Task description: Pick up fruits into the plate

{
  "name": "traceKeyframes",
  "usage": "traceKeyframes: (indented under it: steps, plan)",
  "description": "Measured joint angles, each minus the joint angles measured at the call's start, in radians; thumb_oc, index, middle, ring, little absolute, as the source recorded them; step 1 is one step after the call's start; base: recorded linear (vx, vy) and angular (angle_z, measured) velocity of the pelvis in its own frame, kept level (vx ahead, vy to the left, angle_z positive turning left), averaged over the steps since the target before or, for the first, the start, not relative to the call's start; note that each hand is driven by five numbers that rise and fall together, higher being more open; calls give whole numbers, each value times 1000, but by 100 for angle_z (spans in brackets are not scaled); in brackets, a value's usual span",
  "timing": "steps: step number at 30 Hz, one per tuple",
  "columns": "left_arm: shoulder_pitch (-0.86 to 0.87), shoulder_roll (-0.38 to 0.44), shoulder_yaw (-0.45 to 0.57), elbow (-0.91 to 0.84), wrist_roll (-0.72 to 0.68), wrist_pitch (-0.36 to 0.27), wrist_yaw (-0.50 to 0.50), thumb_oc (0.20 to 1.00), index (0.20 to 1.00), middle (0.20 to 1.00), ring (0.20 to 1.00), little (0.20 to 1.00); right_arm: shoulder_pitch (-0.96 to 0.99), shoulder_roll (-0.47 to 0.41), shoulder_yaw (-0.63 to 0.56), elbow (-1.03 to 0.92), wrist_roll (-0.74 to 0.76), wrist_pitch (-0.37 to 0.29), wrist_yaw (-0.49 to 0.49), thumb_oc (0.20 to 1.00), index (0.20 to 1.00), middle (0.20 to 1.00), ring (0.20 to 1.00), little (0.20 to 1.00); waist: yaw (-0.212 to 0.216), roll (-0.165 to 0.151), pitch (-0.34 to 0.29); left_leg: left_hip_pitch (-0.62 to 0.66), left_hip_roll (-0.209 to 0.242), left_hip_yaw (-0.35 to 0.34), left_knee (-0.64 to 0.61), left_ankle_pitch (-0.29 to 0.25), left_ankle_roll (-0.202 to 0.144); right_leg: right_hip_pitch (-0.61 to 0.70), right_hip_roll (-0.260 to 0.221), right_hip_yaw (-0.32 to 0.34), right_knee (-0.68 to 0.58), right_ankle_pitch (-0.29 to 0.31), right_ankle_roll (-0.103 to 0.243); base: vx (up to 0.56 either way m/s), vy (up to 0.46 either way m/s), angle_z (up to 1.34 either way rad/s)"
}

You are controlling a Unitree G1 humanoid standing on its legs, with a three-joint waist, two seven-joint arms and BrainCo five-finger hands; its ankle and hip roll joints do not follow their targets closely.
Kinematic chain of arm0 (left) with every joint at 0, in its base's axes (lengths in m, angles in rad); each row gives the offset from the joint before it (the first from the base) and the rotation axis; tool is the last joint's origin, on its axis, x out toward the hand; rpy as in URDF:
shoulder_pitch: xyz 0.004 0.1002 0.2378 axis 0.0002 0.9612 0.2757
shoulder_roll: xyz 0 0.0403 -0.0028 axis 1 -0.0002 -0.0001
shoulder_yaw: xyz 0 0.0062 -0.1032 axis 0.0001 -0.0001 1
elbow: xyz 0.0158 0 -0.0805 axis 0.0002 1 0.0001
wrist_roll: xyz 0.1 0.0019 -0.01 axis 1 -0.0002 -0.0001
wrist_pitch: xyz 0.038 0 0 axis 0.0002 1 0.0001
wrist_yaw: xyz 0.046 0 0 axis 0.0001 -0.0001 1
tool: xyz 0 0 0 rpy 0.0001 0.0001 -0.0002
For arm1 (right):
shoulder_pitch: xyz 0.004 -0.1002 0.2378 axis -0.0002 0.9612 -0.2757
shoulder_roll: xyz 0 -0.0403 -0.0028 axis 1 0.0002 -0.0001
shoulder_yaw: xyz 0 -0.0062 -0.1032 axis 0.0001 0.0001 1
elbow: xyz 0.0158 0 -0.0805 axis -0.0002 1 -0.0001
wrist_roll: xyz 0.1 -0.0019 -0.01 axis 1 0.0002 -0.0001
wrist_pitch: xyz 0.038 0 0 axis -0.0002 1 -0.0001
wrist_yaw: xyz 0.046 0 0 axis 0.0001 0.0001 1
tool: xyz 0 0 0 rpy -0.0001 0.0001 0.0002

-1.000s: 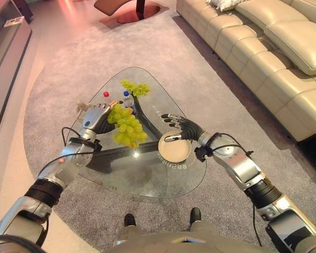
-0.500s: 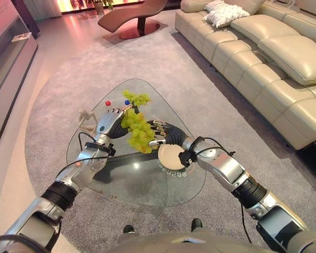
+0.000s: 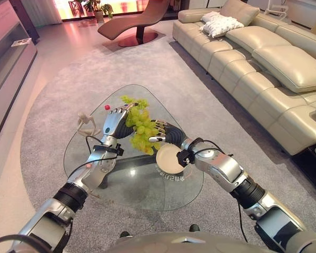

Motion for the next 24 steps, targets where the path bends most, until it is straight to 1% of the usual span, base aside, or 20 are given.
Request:
traceKeyframes:
  steps: [6,10,12,18,23,24]
  plan:
    - [0,-49,1,-4,-34,-3,9,200,200,200,200,200,1,25,2,8,11,0,-13,1000,1000,1000,1000,1000,0,-4,-19,0,0,0,0,0,0,1,0,0,0,0,0,0,0,0]
    - [0,-64,-7,-41,-40,-14,-20,200,200,200,200,200,2,40,11,7,42,0,-24,1000,1000,1000,1000,1000,-1,-4,-20,0,1,0,-1,-1,1,0,-1,0,0,0,0,0,0,0]
    - [-1,-62,-7,-52,-40,-26,-34,200,200,200,200,200,2,41,16,6,55,0,-33,1000,1000,1000,1000,1000,-1,-4,-20,0,1,0,-1,-2,2,0,-1,1,0,0,0,-15,-5,0]
    - [-8,-47,-12,-83,-36,-35,-77,200,200,200,200,200,3,41,26,5,136,1,-60,1000,1000,1000,1000,1000,-2,-4,-20,-4,0,-1,-1,-1,0,-2,-1,0,0,0,0,0,0,0]
    - [-37,-20,-38,-83,-30,-44,-102,200,200,200,200,200,3,41,33,6,190,7,-81,1000,1000,1000,1000,1000,-2,-4,-21,-5,0,-2,-1,0,0,-3,-1,-1,0,0,0,0,0,0]
    - [-46,-13,-46,-83,-30,-44,-106,200,200,200,200,200,3,41,32,6,204,7,-87,627,627,627,627,627,-2,-4,-21,-6,0,-2,-1,0,0,-3,-1,-1,0,0,0,0,0,0]
